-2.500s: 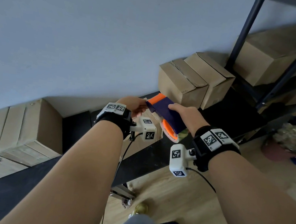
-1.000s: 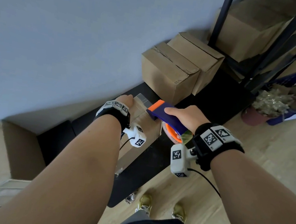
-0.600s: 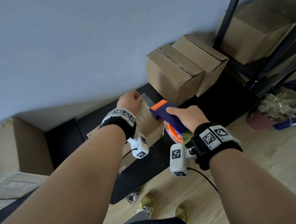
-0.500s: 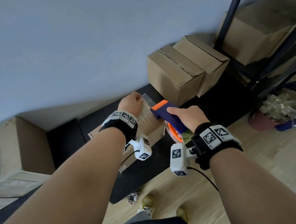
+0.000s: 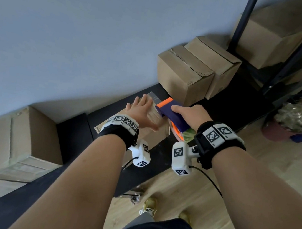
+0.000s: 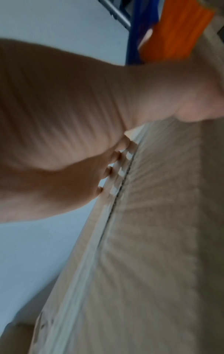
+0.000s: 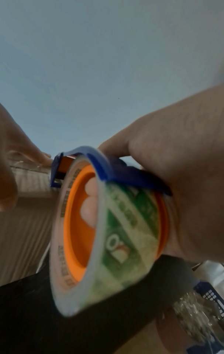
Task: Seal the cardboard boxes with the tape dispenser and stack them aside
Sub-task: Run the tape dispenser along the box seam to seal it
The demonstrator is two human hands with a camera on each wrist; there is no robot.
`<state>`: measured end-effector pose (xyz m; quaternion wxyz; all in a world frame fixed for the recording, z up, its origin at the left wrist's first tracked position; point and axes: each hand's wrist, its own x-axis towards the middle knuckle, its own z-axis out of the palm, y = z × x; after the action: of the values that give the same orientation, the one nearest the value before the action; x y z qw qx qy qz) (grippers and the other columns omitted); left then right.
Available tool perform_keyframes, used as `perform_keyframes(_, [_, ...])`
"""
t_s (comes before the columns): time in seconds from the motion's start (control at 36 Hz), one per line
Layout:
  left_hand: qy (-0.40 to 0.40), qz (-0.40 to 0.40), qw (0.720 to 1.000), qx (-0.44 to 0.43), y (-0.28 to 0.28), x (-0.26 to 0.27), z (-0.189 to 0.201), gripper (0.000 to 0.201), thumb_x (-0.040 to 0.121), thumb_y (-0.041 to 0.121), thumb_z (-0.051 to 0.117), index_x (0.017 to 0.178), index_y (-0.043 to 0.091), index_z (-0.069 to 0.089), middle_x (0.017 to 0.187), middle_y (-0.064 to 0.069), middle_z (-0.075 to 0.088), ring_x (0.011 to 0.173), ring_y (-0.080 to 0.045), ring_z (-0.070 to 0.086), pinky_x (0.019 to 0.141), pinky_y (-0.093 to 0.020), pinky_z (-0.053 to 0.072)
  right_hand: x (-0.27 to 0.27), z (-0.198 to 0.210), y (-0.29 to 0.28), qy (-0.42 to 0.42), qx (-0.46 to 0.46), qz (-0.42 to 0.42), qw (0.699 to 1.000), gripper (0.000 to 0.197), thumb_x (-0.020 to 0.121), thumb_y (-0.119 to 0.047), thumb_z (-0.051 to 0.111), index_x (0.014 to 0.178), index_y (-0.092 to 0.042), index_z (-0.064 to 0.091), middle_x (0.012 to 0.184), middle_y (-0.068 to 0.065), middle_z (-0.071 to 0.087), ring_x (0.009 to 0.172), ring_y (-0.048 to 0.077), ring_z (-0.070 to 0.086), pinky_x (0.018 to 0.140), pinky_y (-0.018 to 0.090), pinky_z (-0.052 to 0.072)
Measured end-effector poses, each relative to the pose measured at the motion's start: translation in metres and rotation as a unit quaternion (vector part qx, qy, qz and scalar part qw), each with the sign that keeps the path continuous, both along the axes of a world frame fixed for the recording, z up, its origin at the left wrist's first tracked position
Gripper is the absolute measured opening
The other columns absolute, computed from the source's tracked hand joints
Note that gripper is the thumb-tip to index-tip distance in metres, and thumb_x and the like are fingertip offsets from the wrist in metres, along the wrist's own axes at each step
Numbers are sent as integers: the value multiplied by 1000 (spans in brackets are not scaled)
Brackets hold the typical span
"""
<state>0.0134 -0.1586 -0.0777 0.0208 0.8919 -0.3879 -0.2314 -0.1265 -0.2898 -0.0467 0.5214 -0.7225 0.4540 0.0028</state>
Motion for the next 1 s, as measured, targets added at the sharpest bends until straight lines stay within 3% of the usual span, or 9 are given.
perform_keyframes(0.17, [-33,-7,999,-6,0,-4,0,118,69,52,77,153,22,-1,161,1,-7,148,-24,-5,118,-54,4,-8,4,1,-3,-20,21,1000,50,80,-48,69,95,-1,66,94,12,69,88,28,66,79,36,50])
perform_keyframes(0.31, [-36,-2,999,-2,-1,1,-7,120,68,53,77,153,23,-2,161,1,-9,148,-26,-8,117,-56,4,-29,2,-3,14,-23,26,999,52,81,-50,69,101,-3,66,96,10,69,86,25,65,73,31,48])
perform_keyframes(0.56, [-48,7,999,-8,-2,1,-12,119,67,53,78,153,22,3,161,0,-5,148,-27,-5,116,-59,7,-71,-1,-10,24,17,23,999,34,84,-44,68,81,-12,58,84,6,66,78,20,63,75,30,48])
perform_keyframes(0.67, [-47,7,999,-8,-3,1,-13,120,66,54,79,153,23,2,161,0,-4,148,-27,-5,116,-59,7,-82,-7,-9,33,51,19,998,38,84,-46,66,96,-11,57,91,5,64,81,17,60,69,28,46])
perform_keyframes(0.78, [-51,10,999,0,-3,3,-16,121,66,55,78,153,23,0,161,2,-5,148,-26,-5,116,-59,8,-78,-12,-8,43,49,28,997,35,86,-47,64,85,-14,53,87,4,63,79,17,60,80,30,49])
perform_keyframes(0.89, [-45,7,999,7,-4,2,-13,120,68,55,76,153,23,-1,161,2,-8,148,-27,-6,116,-58,7,-73,-17,-7,51,60,21,997,42,85,-48,64,101,-10,56,95,7,64,89,21,62,86,33,49])
perform_keyframes(1.0, [-20,13,1000,14,-5,8,-15,117,69,75,61,152,24,-2,161,7,-9,148,-28,-6,115,-62,7,-67,-22,-6,56,67,17,996,40,85,-48,64,97,-12,55,93,5,63,88,21,62,86,33,50])
